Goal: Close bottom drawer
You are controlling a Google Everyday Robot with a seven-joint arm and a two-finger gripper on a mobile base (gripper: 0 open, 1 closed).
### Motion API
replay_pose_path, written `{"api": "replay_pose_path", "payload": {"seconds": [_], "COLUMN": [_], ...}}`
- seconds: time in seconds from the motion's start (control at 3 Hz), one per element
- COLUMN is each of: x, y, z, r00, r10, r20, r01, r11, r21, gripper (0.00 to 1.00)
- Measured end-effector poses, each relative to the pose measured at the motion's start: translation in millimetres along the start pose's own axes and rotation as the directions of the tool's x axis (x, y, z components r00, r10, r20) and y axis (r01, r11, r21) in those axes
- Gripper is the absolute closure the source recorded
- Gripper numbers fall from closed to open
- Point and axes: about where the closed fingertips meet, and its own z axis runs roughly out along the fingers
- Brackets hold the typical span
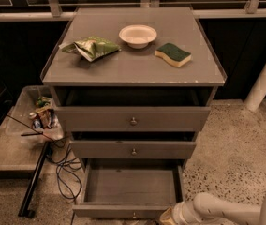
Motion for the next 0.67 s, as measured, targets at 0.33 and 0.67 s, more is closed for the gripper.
{"api": "replay_pose_path", "payload": {"seconds": [0.33,0.67], "x": [3.8,3.8], "y": [1.4,1.7], "z": [11.7,12.2], "r00": [1.000,1.000], "r10": [-0.017,-0.017], "r20": [-0.018,-0.018], "r01": [0.016,0.017], "r11": [0.9998,0.9998], "r21": [-0.011,-0.012], "gripper": [1.00,0.81]}}
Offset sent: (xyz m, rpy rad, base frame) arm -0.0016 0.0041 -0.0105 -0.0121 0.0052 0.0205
